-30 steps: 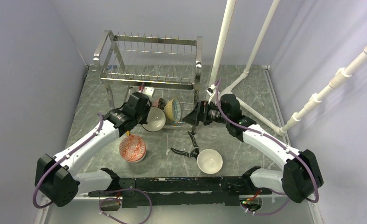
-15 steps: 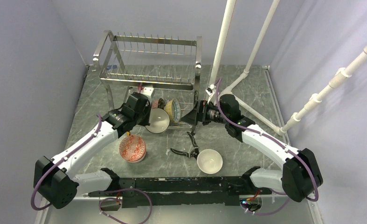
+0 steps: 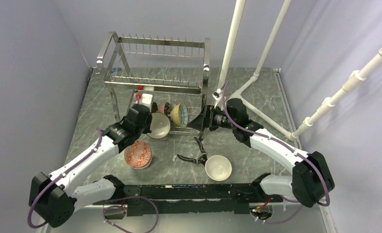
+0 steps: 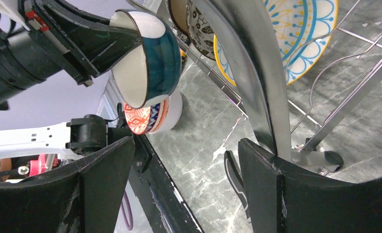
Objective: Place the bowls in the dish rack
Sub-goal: Adjust the bowl.
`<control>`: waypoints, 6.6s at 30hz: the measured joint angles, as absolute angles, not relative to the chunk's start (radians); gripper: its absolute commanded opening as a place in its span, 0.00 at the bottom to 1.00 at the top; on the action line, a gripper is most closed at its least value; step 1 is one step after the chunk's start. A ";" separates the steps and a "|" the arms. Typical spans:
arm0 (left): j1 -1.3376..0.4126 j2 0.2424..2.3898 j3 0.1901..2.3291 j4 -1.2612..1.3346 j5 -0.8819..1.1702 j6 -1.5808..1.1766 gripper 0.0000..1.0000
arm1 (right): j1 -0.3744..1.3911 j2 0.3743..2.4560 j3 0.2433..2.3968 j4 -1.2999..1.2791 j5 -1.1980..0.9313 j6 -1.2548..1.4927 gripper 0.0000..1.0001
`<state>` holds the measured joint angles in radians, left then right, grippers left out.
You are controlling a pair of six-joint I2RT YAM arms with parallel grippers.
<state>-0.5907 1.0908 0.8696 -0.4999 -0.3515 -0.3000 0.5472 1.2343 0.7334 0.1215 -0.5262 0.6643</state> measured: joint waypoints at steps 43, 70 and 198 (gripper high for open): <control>-0.608 0.833 0.662 -0.253 -0.267 -0.368 0.03 | 0.580 1.240 0.734 0.113 -0.515 0.662 0.92; -0.794 0.991 0.761 -0.291 -0.364 -0.535 0.25 | 0.785 1.414 0.920 -0.028 -0.236 0.643 0.00; -0.568 0.949 0.741 -0.440 -0.017 -0.699 0.03 | 0.740 1.273 0.858 -0.036 -0.218 0.556 0.68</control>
